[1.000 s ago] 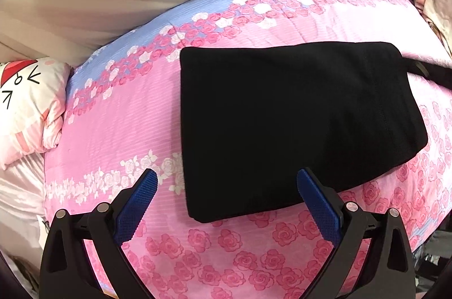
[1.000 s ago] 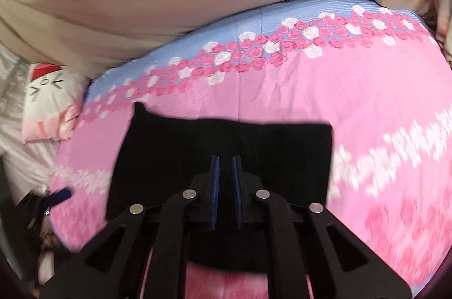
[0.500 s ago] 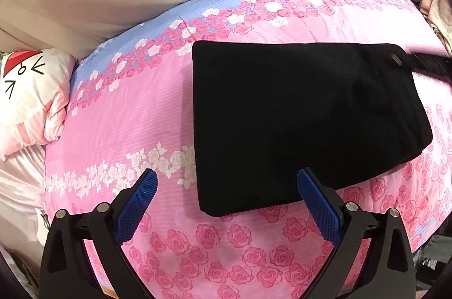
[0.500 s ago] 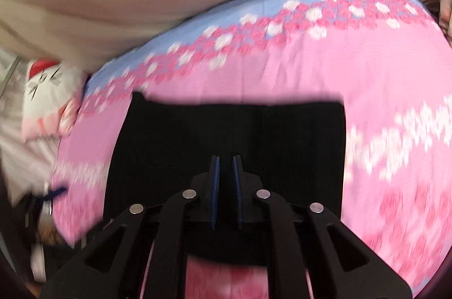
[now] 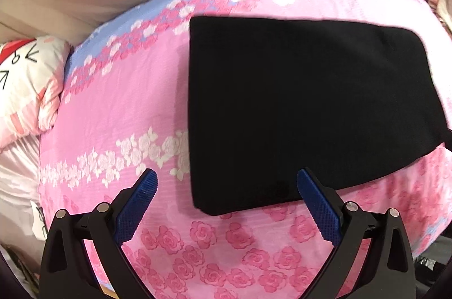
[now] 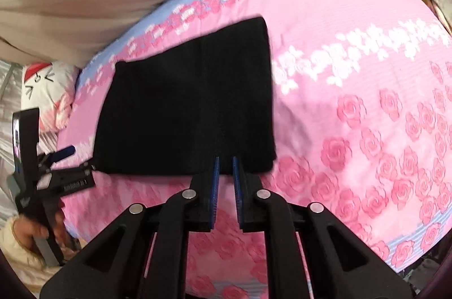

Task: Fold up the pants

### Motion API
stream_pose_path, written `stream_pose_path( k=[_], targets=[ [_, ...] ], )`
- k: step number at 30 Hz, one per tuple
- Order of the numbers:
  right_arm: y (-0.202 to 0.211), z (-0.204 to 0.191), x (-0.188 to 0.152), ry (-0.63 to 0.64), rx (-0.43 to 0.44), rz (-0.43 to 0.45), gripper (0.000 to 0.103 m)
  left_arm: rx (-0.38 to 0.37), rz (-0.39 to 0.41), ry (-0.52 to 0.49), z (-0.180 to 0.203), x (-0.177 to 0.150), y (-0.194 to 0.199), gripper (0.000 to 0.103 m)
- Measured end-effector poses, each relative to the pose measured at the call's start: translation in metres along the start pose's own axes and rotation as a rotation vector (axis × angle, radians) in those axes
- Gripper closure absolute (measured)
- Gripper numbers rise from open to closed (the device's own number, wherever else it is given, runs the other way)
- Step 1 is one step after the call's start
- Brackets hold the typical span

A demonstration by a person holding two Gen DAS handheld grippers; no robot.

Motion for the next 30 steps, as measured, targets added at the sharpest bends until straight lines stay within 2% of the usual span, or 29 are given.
stream_pose_path(
  k=[3, 6, 9, 11, 12, 13, 14, 15, 16, 19, 23, 30],
  targets=[
    [-0.007, 0.019, -0.014, -0.085, -0.008, -0.041, 0.092, 0.038, -0.026, 0.021, -0.015, -0.010, -0.017, 0.005],
    [-0.001, 0.032, -0.016, -0.148, 0.022, -0.029, 0.092, 0.032, -0.051, 0.037, -0.026, -0.021, -0.032, 0.005],
    [0.007, 0.043, -0.007, -0.147, 0.010, -0.018, 0.091, -0.029, -0.050, 0.053, -0.027, -0.024, -0.037, 0.005],
    [0.008, 0.045, 0.003, -0.143, 0.011, -0.021, 0.088, -0.105, -0.064, 0.072, -0.025, -0.024, -0.036, 0.005],
    [0.008, 0.044, 0.007, -0.139, 0.024, -0.017, 0.076, -0.143, -0.063, 0.082, -0.024, -0.023, -0.033, 0.005],
    [0.009, 0.042, 0.012, -0.136, 0.028, -0.009, 0.045, -0.189, -0.054, 0.099, -0.025, -0.021, -0.029, 0.005],
    [0.010, 0.040, 0.017, -0.131, 0.022, 0.001, 0.028, -0.223, -0.044, 0.116, -0.027, -0.018, -0.025, 0.005],
    [0.013, 0.038, 0.022, -0.118, 0.005, 0.025, 0.016, -0.246, -0.038, 0.128, -0.029, -0.016, -0.023, 0.005],
    [0.016, 0.033, 0.027, -0.093, 0.009, 0.055, 0.017, -0.275, -0.037, 0.147, -0.032, -0.014, -0.023, 0.005],
    [0.007, 0.023, 0.035, -0.067, 0.033, 0.046, 0.017, -0.363, -0.063, 0.209, -0.040, -0.007, -0.029, 0.005],
    [-0.014, 0.035, 0.045, -0.145, 0.059, -0.004, 0.017, -0.485, -0.069, 0.316, -0.048, 0.009, -0.037, 0.005],
    [-0.048, 0.036, 0.035, -0.197, 0.087, -0.095, 0.017, -0.502, -0.175, 0.328, -0.038, 0.020, -0.065, 0.005]
  ],
)
Point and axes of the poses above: each gripper's, at about its wrist camera, not at the fingertips, and y roughly against the way its jaws point, z to its right, x to its top, the point moved 9 cm from there along -y, roughly the way its jaws point, and after that the axes turned 2 degrees about -x, right-handed, at the moved point
